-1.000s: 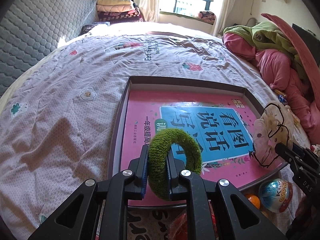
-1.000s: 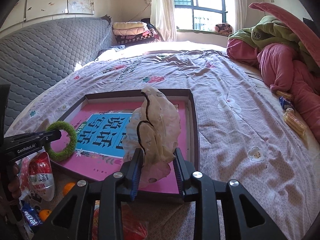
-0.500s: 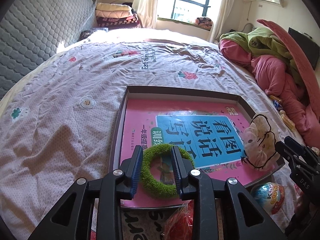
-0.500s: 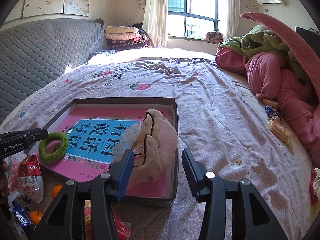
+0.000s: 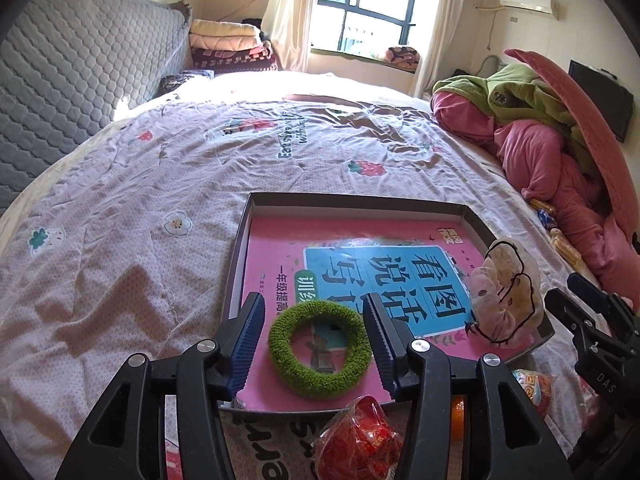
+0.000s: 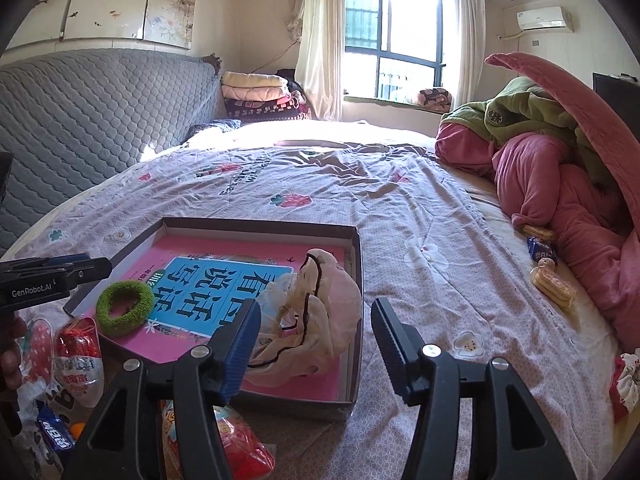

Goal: Organize objects
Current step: 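Open left tool to drop ring in tray while right tool releases bag, then move left tool toward blue snack packet while right tool approaches red candy bag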

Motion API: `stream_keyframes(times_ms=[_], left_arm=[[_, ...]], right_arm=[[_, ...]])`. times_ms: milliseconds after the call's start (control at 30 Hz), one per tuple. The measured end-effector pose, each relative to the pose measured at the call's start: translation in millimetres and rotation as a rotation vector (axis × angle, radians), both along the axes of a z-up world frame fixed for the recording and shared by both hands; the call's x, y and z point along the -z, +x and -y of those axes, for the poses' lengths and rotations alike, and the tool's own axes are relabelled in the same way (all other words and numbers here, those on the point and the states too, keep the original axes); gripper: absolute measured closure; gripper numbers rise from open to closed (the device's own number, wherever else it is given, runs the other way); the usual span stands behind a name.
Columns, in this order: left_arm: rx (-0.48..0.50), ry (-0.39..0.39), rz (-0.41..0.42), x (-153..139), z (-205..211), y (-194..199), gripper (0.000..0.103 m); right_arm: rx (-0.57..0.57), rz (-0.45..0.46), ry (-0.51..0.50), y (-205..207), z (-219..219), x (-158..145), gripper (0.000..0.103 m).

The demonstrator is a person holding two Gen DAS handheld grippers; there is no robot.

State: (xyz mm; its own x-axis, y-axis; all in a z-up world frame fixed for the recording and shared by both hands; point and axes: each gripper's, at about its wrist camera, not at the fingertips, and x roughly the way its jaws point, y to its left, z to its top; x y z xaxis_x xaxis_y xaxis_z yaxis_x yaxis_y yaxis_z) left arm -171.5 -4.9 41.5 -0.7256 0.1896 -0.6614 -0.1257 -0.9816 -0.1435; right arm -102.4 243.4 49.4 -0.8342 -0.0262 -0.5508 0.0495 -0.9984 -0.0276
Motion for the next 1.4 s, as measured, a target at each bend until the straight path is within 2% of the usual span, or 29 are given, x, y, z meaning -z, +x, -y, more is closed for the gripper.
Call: stream_keyframes(times_ms=[433, 667, 933, 1167, 1400], left_arm=[[0.022, -0.020, -0.075, -22, -8, 24, 0.035], [0.023, 0.001, -0.101, -32, -9, 43, 0.034], [-0.001, 0.018, -0.111, -38, -9, 66, 0.034], [-0.039, 0.024, -0.093, -33, -3, 85, 0.032], [-0.032, 0.018, -0.081, -31, -9, 101, 0.031]], right_arm=[[-0.033, -0.028, -0.023, 11, 3, -7, 0.036], [-0.058, -0.060, -0.030, 19, 8, -12, 0.031], [-0.095, -0.093, -0.016, 31, 17, -18, 0.030], [-0.112, -0.055, -0.016, 37, 19, -15, 0.029], [-0.116, -0.064, -0.035, 46, 17, -18, 0.029]])
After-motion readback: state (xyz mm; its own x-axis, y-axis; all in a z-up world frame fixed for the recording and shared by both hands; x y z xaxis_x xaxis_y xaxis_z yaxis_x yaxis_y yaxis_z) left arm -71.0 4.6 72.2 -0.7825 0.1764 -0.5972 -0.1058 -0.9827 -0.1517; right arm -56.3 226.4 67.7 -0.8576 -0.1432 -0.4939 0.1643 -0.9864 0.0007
